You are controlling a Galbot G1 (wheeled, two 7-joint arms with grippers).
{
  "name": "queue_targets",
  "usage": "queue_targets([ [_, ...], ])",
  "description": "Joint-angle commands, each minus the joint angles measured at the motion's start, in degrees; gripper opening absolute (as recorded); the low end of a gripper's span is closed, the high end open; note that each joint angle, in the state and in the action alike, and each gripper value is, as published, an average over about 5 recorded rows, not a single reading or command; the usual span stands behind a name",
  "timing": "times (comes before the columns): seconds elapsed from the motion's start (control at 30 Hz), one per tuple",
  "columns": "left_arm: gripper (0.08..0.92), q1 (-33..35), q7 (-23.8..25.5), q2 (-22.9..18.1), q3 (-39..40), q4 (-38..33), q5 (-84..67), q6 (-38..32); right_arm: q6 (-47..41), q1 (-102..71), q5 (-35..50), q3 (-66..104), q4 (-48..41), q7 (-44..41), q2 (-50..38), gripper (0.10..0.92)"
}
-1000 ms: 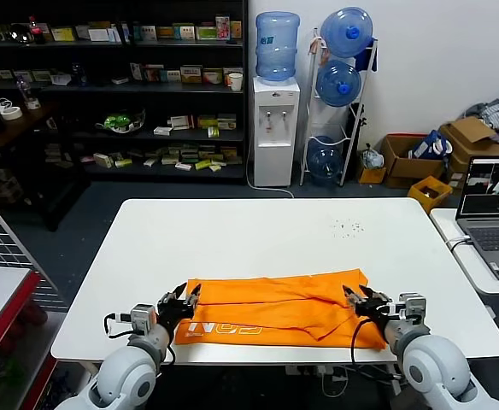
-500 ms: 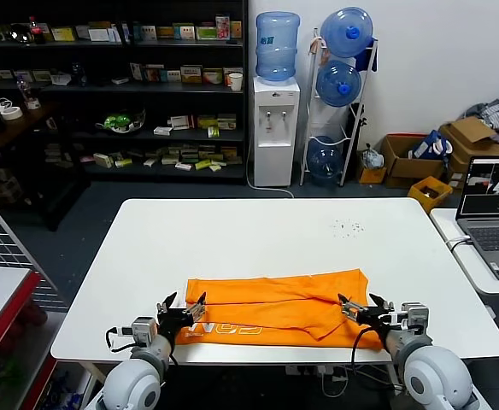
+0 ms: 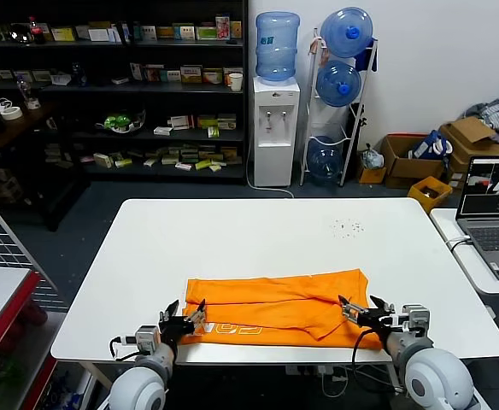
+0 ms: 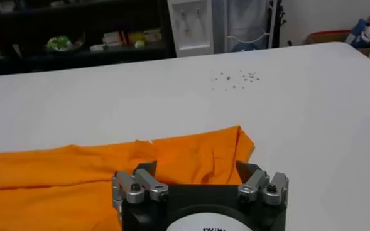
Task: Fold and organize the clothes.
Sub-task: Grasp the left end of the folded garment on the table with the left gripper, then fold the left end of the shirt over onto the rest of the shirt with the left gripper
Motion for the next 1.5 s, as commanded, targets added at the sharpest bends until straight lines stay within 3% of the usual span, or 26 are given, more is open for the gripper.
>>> queue_targets([
  [0.03,0.679,0.2,0.5,-1.0,-0.2,2.4,0.5,-1.5,0.0,-0.3,0.0,0.2,0.2,-0.1,0.1,0.823],
  [0.73,0.119,0.5,0.0,-2.9,-0.2,0.8,0.8,-3.3,0.2,0.0,0.4,-0.1,-0.2,-0.3,0.5,0.823],
  [1.03,0.108,-0.4,-2.4,1.9,-1.0,-6.5,-0.1,-0.4,0.5,0.9,0.4,-0.8,-0.2,-0.2,0.7,0.823],
  [1.5,0.108,3.2,-2.2,20.7,-11.4,-5.2,-8.1,0.9,1.2,3.4,0.0,-3.1,-1.4,-0.7,2.4,0.823],
])
